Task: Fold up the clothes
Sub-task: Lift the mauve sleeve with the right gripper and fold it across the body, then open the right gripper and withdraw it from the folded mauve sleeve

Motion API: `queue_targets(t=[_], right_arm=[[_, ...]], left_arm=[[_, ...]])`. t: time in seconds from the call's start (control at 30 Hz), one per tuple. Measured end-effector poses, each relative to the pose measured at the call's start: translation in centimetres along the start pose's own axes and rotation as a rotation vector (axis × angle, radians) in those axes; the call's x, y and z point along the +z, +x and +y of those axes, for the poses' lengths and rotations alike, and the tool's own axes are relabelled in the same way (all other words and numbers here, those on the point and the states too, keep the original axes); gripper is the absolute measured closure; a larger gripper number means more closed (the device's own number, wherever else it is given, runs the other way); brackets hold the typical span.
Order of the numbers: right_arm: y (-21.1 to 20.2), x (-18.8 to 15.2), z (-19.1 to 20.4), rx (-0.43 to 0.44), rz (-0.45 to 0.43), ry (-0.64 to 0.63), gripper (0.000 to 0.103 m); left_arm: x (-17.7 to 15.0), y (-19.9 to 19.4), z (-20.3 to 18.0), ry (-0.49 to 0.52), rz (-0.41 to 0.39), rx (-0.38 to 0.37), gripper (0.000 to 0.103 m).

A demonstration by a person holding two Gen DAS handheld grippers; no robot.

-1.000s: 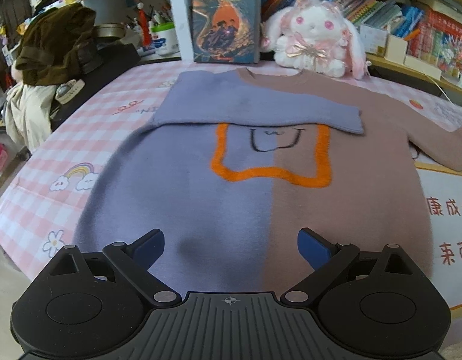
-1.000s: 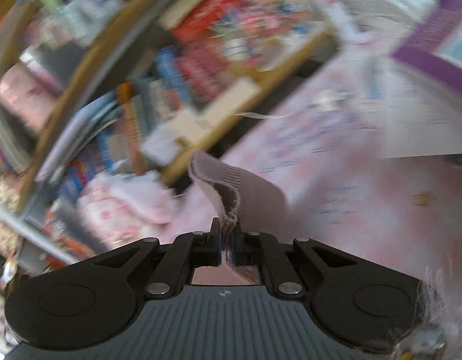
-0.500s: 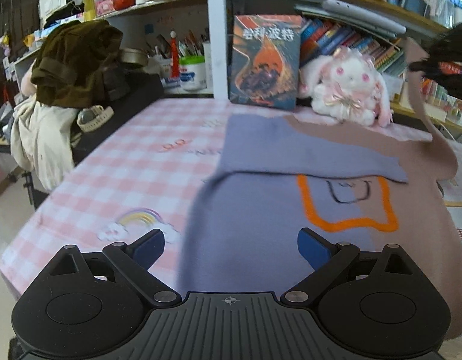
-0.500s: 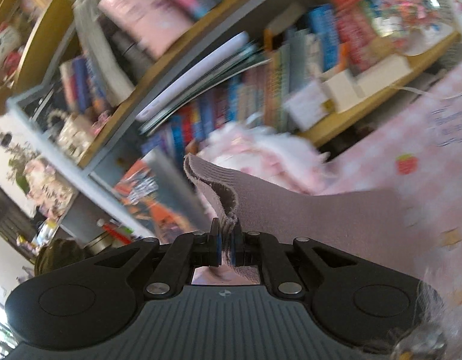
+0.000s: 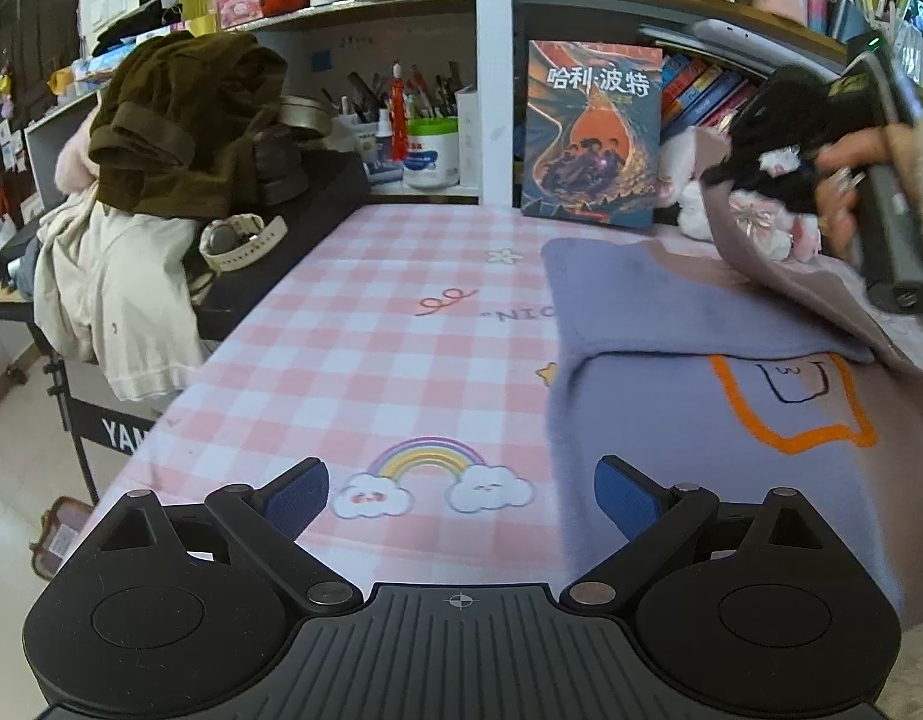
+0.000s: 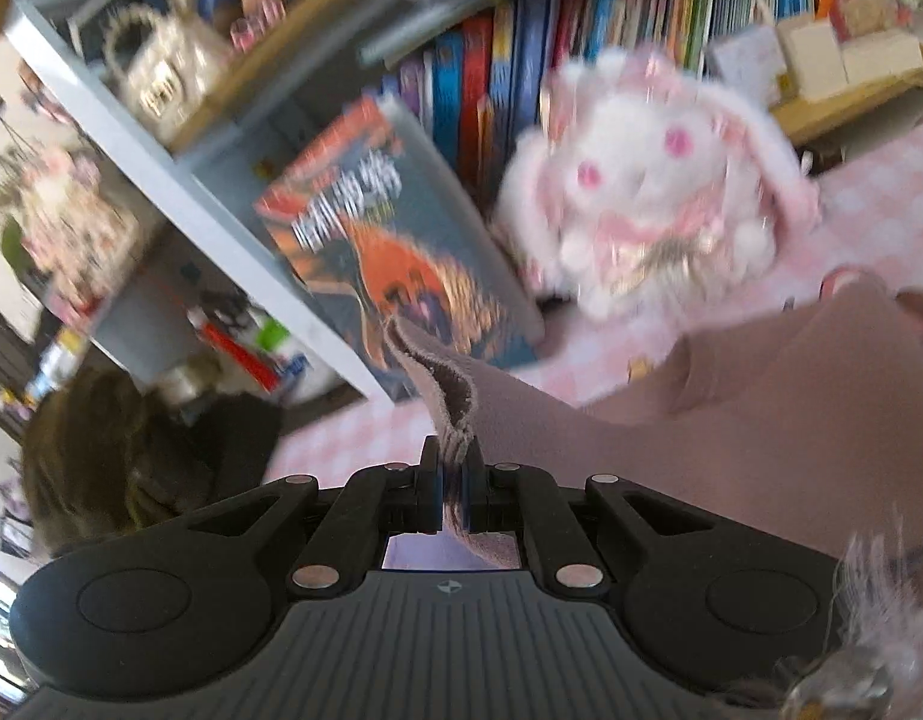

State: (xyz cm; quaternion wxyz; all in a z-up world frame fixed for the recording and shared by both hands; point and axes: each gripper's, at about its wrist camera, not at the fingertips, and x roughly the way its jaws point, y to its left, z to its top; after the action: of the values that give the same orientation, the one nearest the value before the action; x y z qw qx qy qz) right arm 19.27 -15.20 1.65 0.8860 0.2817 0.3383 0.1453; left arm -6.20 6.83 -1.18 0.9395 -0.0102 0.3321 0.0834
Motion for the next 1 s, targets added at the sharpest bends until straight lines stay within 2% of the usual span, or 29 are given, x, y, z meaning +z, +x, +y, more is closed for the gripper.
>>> queue_targets(t=[0.1,0.17,0.2,0.23,0.3,0.4,0.5,0.63,0.73,0.8,0.87,1.0], right_arm=[[1.8,-1.4,0.5,-0.057,0.038,-0.025,0.097],[2.4,-2.2,0.6,-0.066,0.071,-0.045,0.091],[2.6,-2.5,0.7,-0.068,0.086,-0.056,0.084],[2.4,-2.8,0.8,-0.054,0.093,-0.069,0.069],[1.5,-3.2,1.0,-0.023,0.085,-0.096,0.061],[-0.1,-3.6,0.8,-0.003,0.096,-0.124,0.060],[-2.4,-4.0,-0.3,-0.036,0.100,-0.135,0.060],[-6.4,-5.1,-2.5,-0.125,0.089,-0.190,0.056],[-10.0,-6.9,-4.5,-0.230,0.071,-0.311,0.053],[-12.4,-8.2,-6.0,-0.307,0.063,-0.380,0.052],[-14.5,-9.6,-7.9,-0.355,0.068,-0.378,0.052],[-17.9,-11.8,-11.3,-0.430,0.062,-0.269,0.052]], left_arm=[[0.0,0.0,0.9,0.002,-0.003,-0.002,0.006],[0.1,0.1,1.3,0.004,-0.008,-0.008,0.006],[0.2,0.2,1.3,0.005,-0.010,-0.013,0.006],[0.3,0.4,1.3,0.005,-0.011,-0.021,0.006],[0.5,0.7,1.3,0.007,-0.014,-0.039,0.006],[0.9,1.5,0.7,0.020,-0.014,-0.086,0.006],[1.3,2.4,-0.6,0.038,-0.009,-0.137,0.006],[1.5,3.5,-2.6,0.069,0.006,-0.215,0.006],[1.6,3.7,-4.0,0.106,0.007,-0.256,0.006],[1.7,3.7,-4.3,0.108,0.002,-0.265,0.006],[1.8,3.7,-4.5,0.097,0.004,-0.253,0.006],[1.8,3.5,-4.1,0.074,0.023,-0.215,0.006]])
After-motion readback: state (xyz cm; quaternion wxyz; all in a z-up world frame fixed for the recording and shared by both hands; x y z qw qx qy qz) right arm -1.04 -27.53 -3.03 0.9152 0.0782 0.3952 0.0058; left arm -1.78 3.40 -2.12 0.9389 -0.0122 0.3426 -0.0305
